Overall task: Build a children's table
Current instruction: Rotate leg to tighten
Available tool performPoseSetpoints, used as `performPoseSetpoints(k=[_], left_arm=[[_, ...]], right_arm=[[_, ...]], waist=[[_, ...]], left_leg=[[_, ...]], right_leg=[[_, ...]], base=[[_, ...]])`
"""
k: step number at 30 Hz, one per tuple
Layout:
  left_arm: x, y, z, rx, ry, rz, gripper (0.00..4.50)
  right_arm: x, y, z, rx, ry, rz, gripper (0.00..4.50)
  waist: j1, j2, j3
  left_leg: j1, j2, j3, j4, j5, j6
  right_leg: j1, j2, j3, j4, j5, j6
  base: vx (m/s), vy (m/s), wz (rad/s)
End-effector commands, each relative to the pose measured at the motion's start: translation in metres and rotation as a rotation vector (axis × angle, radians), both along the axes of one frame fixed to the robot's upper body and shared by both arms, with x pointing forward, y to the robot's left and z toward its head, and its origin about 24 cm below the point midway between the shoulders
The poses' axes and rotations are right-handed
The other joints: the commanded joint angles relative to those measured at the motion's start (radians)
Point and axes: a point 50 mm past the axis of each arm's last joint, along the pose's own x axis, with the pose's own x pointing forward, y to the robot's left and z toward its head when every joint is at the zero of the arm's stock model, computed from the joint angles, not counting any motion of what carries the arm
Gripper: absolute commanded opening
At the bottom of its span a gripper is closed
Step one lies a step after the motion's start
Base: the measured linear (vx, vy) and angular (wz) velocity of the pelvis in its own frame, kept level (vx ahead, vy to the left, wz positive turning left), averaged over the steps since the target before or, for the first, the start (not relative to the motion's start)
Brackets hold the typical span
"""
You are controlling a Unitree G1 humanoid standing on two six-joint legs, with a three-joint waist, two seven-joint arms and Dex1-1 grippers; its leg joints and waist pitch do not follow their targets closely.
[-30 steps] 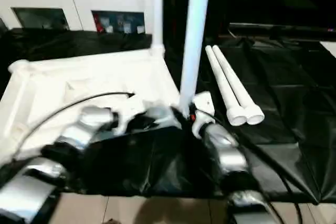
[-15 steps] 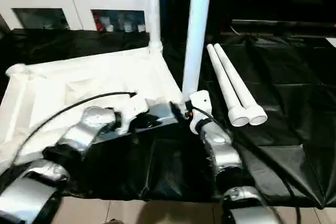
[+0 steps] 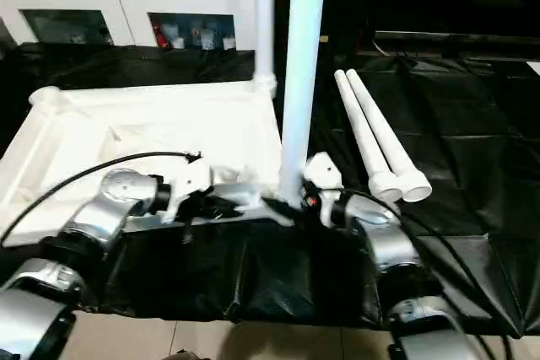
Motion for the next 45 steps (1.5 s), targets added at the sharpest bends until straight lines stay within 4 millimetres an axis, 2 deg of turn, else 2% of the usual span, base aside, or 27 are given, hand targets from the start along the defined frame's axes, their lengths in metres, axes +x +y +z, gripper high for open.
performPoseSetpoints(k=[1, 6, 11, 14, 16, 19, 20, 21, 22, 23, 24, 25, 26, 27, 28, 29, 31, 34, 37, 38, 41, 42, 43, 44, 45], left_arm=[[-0.003, 0.001, -0.002, -0.002, 0.019, -0.033, 0.00], [-0.003, 0.002, -0.002, -0.003, 0.019, -0.035, 0.00], [-0.004, 0.001, -0.003, -0.006, 0.024, -0.041, 0.00], [-0.004, -0.003, -0.006, -0.001, 0.026, -0.011, 0.00], [-0.003, -0.003, -0.007, 0.003, 0.023, 0.000, 0.00], [0.004, -0.018, -0.009, -0.005, 0.003, 0.109, 0.00], [0.004, -0.020, -0.010, -0.006, -0.001, 0.122, 0.00], [0.007, -0.032, -0.010, -0.015, -0.014, 0.169, 0.00], [0.009, -0.043, -0.010, -0.025, -0.018, 0.199, 0.00], [0.010, -0.050, -0.010, -0.036, -0.025, 0.222, 0.00], [0.010, -0.058, -0.010, -0.048, -0.028, 0.243, 0.00], [0.010, -0.065, -0.009, -0.057, -0.028, 0.255, 0.00], [0.010, -0.070, -0.009, -0.061, -0.027, 0.263, 0.00], [0.011, -0.075, -0.009, -0.070, -0.033, 0.279, 0.00], [0.011, -0.075, -0.009, -0.070, -0.033, 0.279, 0.00], [0.010, -0.082, -0.009, -0.070, -0.051, 0.284, 0.00], [0.010, -0.082, -0.009, -0.066, -0.064, 0.275, 0.00], [0.009, -0.079, -0.009, -0.064, -0.072, 0.261, 0.00], [0.009, -0.073, -0.009, -0.051, -0.093, 0.236, 0.00], [0.009, -0.071, -0.009, -0.050, -0.096, 0.232, 0.00], [0.011, -0.067, -0.008, -0.053, -0.111, 0.232, 0.00], [0.012, -0.066, -0.007, -0.052, -0.123, 0.232, 0.00], [0.013, -0.065, -0.006, -0.054, -0.131, 0.242, 0.00], [0.014, -0.064, -0.006, -0.056, -0.135, 0.250, 0.00], [0.015, -0.064, -0.005, -0.059, -0.143, 0.260, 0.00]], right_arm=[[0.001, -0.003, 0.005, -0.016, -0.019, 0.021, 3.22], [0.001, -0.001, 0.006, -0.002, -0.014, 0.041, 2.84], [-0.003, 0.002, 0.004, 0.015, -0.005, 0.059, 2.76], [-0.003, 0.003, -0.001, 0.052, 0.016, -0.029, 2.75], [-0.002, 0.003, -0.002, 0.053, 0.015, -0.061, 2.75], [0.006, 0.004, -0.013, 0.067, 0.023, -0.328, 2.75], [0.007, 0.004, -0.014, 0.072, 0.027, -0.357, 2.74], [0.009, 0.006, -0.019, 0.088, 0.043, -0.482, 2.74], [0.011, 0.008, -0.023, 0.092, 0.060, -0.578, 2.74], [0.011, 0.010, -0.025, 0.095, 0.073, -0.621, 2.74], [0.012, 0.014, -0.027, 0.097, 0.081, -0.664, 2.74], [0.012, 0.017, -0.029, 0.093, 0.089, -0.701, 2.74], [0.013, 0.020, -0.031, 0.089, 0.094, -0.727, 2.74], [0.013, 0.025, -0.031, 0.087, 0.090, -0.747, 2.74], [0.013, 0.025, -0.031, 0.087, 0.090, -0.747, 2.74], [0.015, 0.033, -0.030, 0.066, 0.057, -0.778, 2.74], [0.016, 0.035, -0.028, 0.069, 0.034, -0.802, 3.44], [0.016, 0.035, -0.026, 0.072, 0.018, -0.806, 3.49], [0.017, 0.027, -0.025, 0.018, -0.022, -0.818, 3.89], [0.018, 0.023, -0.024, 0.003, -0.036, -0.827, 3.90], [0.018, 0.007, -0.016, -0.002, -0.078, -0.853, 3.90], [0.017, 0.002, -0.013, 0.003, -0.084, -0.849, 3.90], [0.015, -0.002, -0.010, 0.003, -0.097, -0.848, 3.90], [0.013, -0.007, -0.007, 0.003, -0.105, -0.837, 3.90], [0.011, -0.010, -0.005, 0.000, -0.109, -0.819, 3.90]], waist=[[0.002, -0.014, -0.061], [0.004, -0.015, -0.061], [0.005, -0.015, -0.061], [0.006, -0.015, -0.060], [0.004, -0.014, -0.058], [-0.003, -0.013, -0.054], [-0.005, -0.014, -0.054], [-0.008, -0.009, -0.052], [-0.010, -0.012, -0.050], [-0.010, -0.009, -0.051], [-0.011, -0.010, -0.049], [-0.010, -0.006, -0.047], [-0.011, -0.010, -0.047], [-0.010, -0.006, -0.049], [-0.011, -0.008, -0.049], [-0.010, -0.006, -0.050], [-0.011, -0.006, -0.050], [-0.011, -0.003, -0.051], [-0.011, -0.004, -0.051], [-0.011, -0.008, -0.051], [-0.006, -0.009, -0.051], [-0.006, -0.019, -0.051], [-0.002, -0.016, -0.051], [-0.003, -0.022, -0.051], [0.001, -0.019, -0.052]], left_leg=[[0.007, 0.091, -0.039, -0.062, -0.130, 0.109], [0.006, 0.090, -0.039, -0.062, -0.136, 0.105], [0.006, 0.089, -0.039, -0.060, -0.127, 0.112], [0.007, 0.091, -0.040, -0.062, -0.130, 0.110], [0.008, 0.091, -0.041, -0.064, -0.148, 0.096], [0.014, 0.091, -0.044, -0.069, -0.186, 0.063], [0.018, 0.090, -0.045, -0.070, -0.195, 0.049], [0.019, 0.092, -0.045, -0.072, -0.204, 0.039], [0.024, 0.092, -0.046, -0.075, -0.223, 0.026], [0.025, 0.091, -0.046, -0.074, -0.228, 0.020], [0.028, 0.089, -0.045, -0.075, -0.242, 0.015], [0.031, 0.087, -0.045, -0.074, -0.251, 0.014], [0.030, 0.086, -0.046, -0.074, -0.265, 0.015], [0.026, 0.085, -0.048, -0.076, -0.256, 0.019], [0.027, 0.084, -0.046, -0.076, -0.254, 0.021], [0.024, 0.084, -0.048, -0.076, -0.247, 0.024], [0.022, 0.083, -0.048, -0.076, -0.245, 0.026], [0.023, 0.085, -0.049, -0.078, -0.258, 0.032], [0.021, 0.086, -0.049, -0.079, -0.249, 0.037], [0.020, 0.086, -0.048, -0.079, -0.247, 0.037], [0.022, 0.084, -0.046, -0.077, -0.236, 0.042], [0.023, 0.084, -0.043, -0.077, -0.233, 0.050], [0.023, 0.085, -0.044, -0.077, -0.229, 0.053], [0.019, 0.083, -0.042, -0.076, -0.212, 0.062], [0.020, 0.086, -0.043, -0.076, -0.200, 0.067]], right_leg=[[0.049, -0.110, 0.076, -0.067, -0.182, -0.199], [0.050, -0.110, 0.075, -0.070, -0.213, -0.190], [0.050, -0.109, 0.075, -0.069, -0.201, -0.188], [0.048, -0.109, 0.075, -0.070, -0.206, -0.187], [0.046, -0.111, 0.075, -0.074, -0.236, -0.184], [0.043, -0.114, 0.076, -0.084, -0.313, -0.170], [0.041, -0.115, 0.078, -0.089, -0.337, -0.164], [0.039, -0.113, 0.080, -0.089, -0.337, -0.163], [0.038, -0.113, 0.079, -0.094, -0.353, -0.161], [0.038, -0.114, 0.080, -0.094, -0.356, -0.160], [0.035, -0.113, 0.081, -0.099, -0.373, -0.158], [0.034, -0.115, 0.081, -0.103, -0.387, -0.155], [0.037, -0.116, 0.080, -0.105, -0.406, -0.148], [0.040, -0.117, 0.081, -0.104, -0.405, -0.140], [0.039, -0.115, 0.081, -0.105, -0.400, -0.136], [0.042, -0.116, 0.081, -0.103, -0.387, -0.134], [0.041, -0.115, 0.080, -0.102, -0.380, -0.132], [0.041, -0.115, 0.081, -0.103, -0.380, -0.129], [0.042, -0.115, 0.081, -0.100, -0.358, -0.133], [0.042, -0.114, 0.081, -0.099, -0.354, -0.134], [0.043, -0.115, 0.083, -0.098, -0.344, -0.132], [0.041, -0.114, 0.084, -0.099, -0.342, -0.130], [0.042, -0.115, 0.084, -0.097, -0.342, -0.131], [0.045, -0.112, 0.084, -0.097, -0.330, -0.124], [0.044, -0.114, 0.084, -0.094, -0.322, -0.126]], base=[[0.000, 0.000, 0.00], [0.000, 0.000, 0.00], [0.000, 0.000, 0.00], [0.000, 0.000, 0.00], [0.000, 0.000, 0.00], [0.000, 0.000, 0.00], [0.000, 0.000, 0.00], [0.000, 0.000, 0.00], [0.000, 0.000, 0.00], [0.000, 0.000, 0.00], [0.000, 0.000, 0.00], [0.000, 0.000, 0.00], [0.000, 0.000, 0.00], [0.000, 0.000, 0.00], [0.000, 0.000, 0.00], [0.000, 0.000, 0.00], [0.000, 0.000, 0.00], [0.000, 0.000, 0.00], [0.000, 0.000, 0.00], [0.000, 0.000, 0.00], [0.000, 0.000, 0.00], [0.000, 0.000, 0.00], [0.000, 0.000, 0.00], [0.000, 0.000, 0.00], [0.000, 0.000, 0.00]])
